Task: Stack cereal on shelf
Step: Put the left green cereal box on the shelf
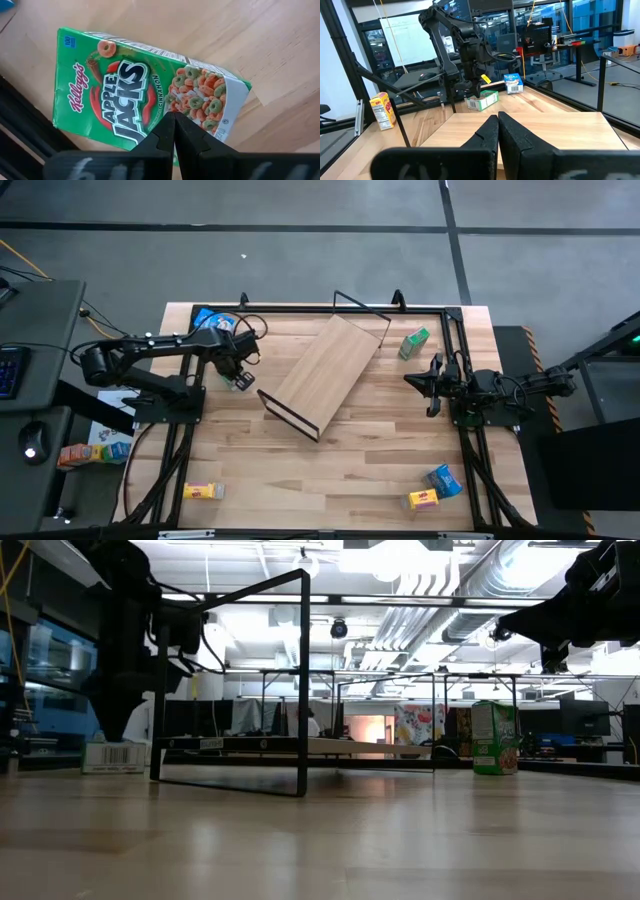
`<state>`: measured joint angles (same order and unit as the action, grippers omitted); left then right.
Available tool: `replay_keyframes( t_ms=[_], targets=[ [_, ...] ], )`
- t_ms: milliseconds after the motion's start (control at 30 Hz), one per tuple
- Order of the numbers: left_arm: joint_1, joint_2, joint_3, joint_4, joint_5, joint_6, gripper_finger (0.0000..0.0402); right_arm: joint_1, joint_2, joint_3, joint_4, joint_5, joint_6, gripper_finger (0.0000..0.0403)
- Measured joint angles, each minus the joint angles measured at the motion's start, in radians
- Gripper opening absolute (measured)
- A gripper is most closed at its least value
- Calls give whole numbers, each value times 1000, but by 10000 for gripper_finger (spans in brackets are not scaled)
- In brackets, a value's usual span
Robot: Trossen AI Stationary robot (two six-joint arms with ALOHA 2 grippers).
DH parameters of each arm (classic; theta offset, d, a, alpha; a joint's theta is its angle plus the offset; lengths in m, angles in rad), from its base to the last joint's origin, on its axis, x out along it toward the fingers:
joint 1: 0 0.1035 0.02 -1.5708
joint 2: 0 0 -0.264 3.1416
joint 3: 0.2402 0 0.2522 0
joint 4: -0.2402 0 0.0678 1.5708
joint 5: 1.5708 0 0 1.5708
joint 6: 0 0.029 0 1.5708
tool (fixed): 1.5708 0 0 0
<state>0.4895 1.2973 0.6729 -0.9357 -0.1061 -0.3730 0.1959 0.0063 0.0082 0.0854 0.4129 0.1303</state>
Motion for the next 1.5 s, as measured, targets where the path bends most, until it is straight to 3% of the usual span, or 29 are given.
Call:
replay_keyframes(
  t_ms=[267, 933, 1100, 1233, 1500],
  targets=[
    [-6, 2, 7, 83, 18, 136, 0, 0, 0, 0, 0, 0, 0, 0],
    [-222, 4, 6, 79, 37, 134, 0, 0, 0, 0, 0, 0, 0, 0],
    [-249, 10, 41, 66, -7, 150, 0, 0, 0, 0, 0, 0, 0, 0],
    [-243, 7, 99, 71, -84, 232, 0, 0, 0, 0, 0, 0, 0, 0],
    [-147, 16, 115, 48, -97, 309, 0, 0, 0, 0, 0, 0, 0, 0]
  ],
)
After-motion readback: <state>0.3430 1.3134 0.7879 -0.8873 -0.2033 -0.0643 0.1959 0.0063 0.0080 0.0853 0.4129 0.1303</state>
